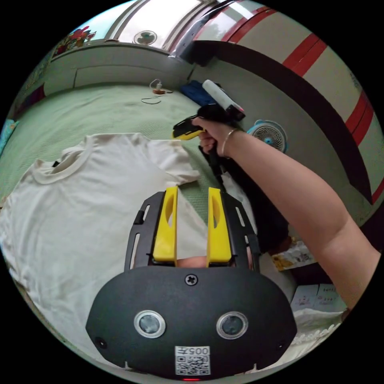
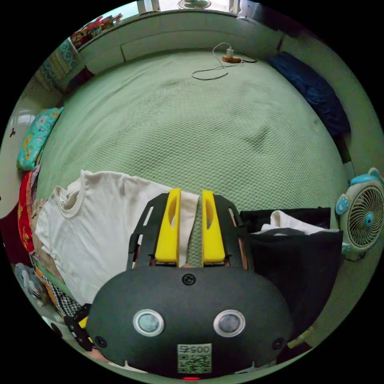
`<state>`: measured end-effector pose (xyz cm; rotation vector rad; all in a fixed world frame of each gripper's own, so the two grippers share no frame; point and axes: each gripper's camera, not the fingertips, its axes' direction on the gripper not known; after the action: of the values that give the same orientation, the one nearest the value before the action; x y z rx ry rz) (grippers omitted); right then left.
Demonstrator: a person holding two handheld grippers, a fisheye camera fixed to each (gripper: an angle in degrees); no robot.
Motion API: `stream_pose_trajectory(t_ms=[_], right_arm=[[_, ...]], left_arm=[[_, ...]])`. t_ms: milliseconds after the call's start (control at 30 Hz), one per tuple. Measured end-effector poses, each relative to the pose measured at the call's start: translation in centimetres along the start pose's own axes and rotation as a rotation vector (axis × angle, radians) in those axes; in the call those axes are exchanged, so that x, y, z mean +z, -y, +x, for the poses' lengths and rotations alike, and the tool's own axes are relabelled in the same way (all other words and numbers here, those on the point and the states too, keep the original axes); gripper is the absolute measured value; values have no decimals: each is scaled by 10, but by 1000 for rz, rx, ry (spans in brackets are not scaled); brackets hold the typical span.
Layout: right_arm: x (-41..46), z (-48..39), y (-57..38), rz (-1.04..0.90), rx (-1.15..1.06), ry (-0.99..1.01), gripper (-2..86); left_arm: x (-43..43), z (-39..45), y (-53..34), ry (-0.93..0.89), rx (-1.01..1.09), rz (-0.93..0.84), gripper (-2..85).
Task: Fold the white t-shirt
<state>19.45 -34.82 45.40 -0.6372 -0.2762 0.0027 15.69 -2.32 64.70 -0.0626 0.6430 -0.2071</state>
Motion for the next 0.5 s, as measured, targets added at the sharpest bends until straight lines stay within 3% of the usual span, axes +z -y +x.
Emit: stream_pose_trajectory(t_ms=[200,367,500], right_arm=[[16,3,13,-14,-102,-9,45],[21,17,19,13,-90,100,43],[23,20,22,26,-80,130,37]], left_arm=[[51,0,7,91,17,-28,117],[66,-9,13,43,-25,51,112],[87,-15,10,175,-50,25,103]])
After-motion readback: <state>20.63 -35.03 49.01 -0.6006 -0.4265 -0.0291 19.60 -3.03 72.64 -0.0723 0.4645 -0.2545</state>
